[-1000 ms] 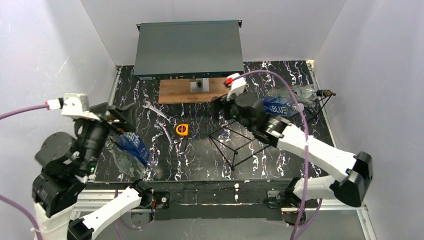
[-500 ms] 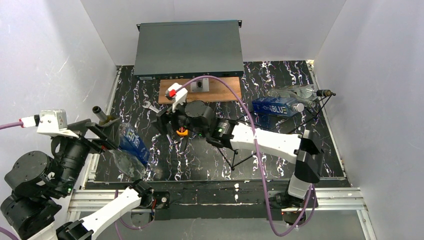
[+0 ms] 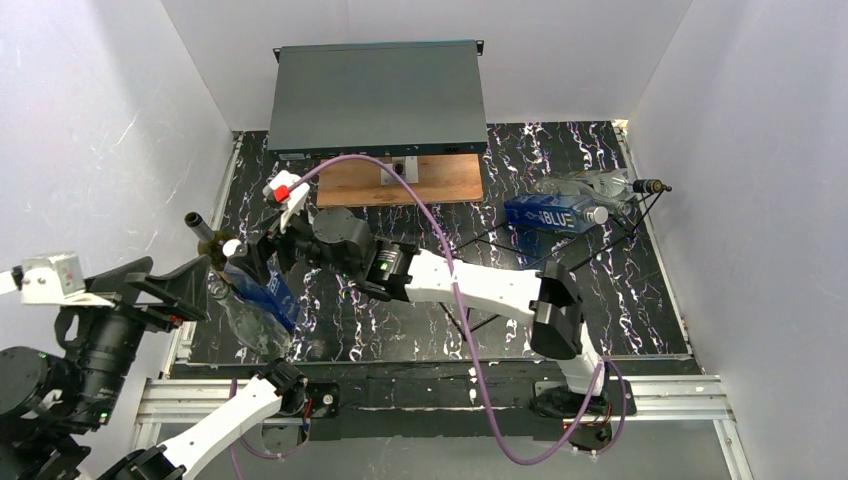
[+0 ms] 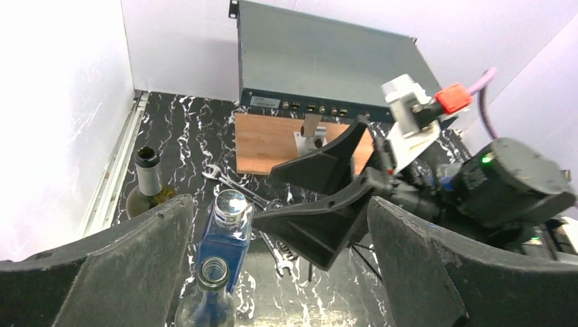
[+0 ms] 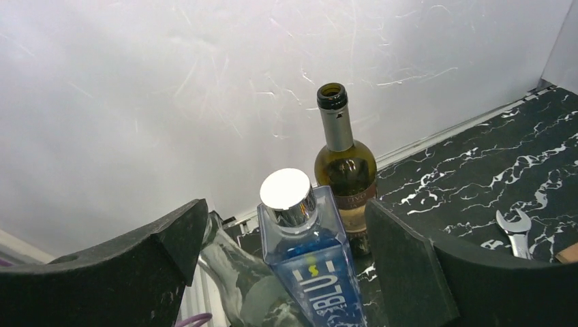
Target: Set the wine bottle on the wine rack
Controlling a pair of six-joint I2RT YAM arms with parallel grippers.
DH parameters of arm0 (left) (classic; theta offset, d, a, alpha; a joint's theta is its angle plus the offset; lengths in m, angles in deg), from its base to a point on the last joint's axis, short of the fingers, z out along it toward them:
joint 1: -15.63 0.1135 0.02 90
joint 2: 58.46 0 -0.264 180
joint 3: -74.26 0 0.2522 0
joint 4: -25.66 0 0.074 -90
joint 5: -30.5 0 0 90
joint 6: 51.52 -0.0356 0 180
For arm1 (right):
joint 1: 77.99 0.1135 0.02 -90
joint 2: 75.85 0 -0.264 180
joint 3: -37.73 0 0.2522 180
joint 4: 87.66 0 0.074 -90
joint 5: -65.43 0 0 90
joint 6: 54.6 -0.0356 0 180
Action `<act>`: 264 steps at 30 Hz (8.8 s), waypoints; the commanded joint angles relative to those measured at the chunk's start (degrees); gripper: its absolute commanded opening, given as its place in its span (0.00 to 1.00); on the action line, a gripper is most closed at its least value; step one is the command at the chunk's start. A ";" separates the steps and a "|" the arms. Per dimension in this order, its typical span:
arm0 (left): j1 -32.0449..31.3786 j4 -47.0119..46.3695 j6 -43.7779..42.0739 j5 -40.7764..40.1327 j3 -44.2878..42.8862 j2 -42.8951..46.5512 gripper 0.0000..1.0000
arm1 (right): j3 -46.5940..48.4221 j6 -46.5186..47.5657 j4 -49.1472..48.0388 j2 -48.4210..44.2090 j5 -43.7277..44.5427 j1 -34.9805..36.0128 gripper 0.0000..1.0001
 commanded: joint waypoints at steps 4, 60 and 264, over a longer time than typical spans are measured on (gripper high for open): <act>-0.17 0.48 1.50 0.09 -2.00 2.29 0.99 | 7.64 -0.34 0.52 5.15 0.71 0.30 0.95; -0.19 -8.74 2.75 11.99 11.30 -6.47 0.99 | -11.24 -1.25 -9.28 -19.51 10.68 -17.53 0.01; -0.13 -25.90 9.15 21.28 31.02 -11.13 0.99 | -76.98 1.53 22.39 -88.09 29.86 -43.07 0.76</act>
